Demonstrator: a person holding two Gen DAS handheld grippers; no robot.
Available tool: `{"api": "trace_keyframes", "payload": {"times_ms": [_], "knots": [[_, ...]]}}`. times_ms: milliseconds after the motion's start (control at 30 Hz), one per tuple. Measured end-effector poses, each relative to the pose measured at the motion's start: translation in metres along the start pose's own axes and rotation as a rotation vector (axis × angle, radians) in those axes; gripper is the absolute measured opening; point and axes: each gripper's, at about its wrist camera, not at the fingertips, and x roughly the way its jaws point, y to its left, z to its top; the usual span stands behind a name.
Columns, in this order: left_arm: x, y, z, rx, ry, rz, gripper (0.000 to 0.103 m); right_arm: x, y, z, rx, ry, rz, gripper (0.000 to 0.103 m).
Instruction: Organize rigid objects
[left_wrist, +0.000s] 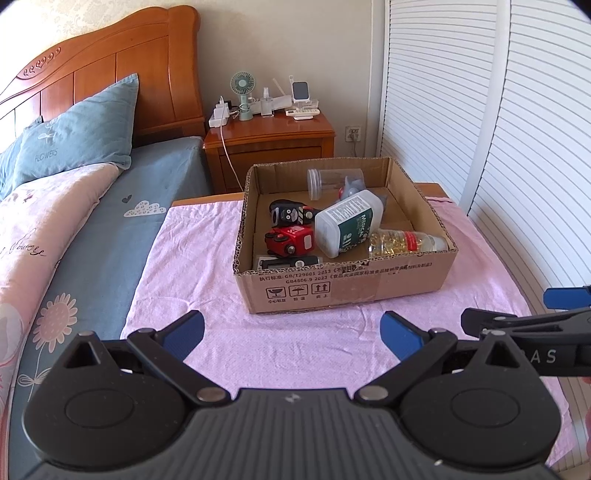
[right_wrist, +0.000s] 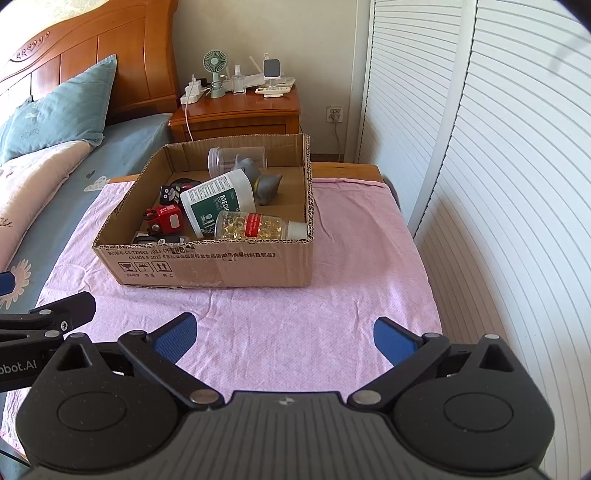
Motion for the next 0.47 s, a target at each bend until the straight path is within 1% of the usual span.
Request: {"api": "trace_keyframes", "payload": {"times_ms": [467], "knots": [[-0.0023, -0.0020, 0.0001, 0.002, -0.003, -0.004, 0.101, -0.0019, -0.0018, -0.0010, 0.006, -0.004, -0.002, 0.103]]}}
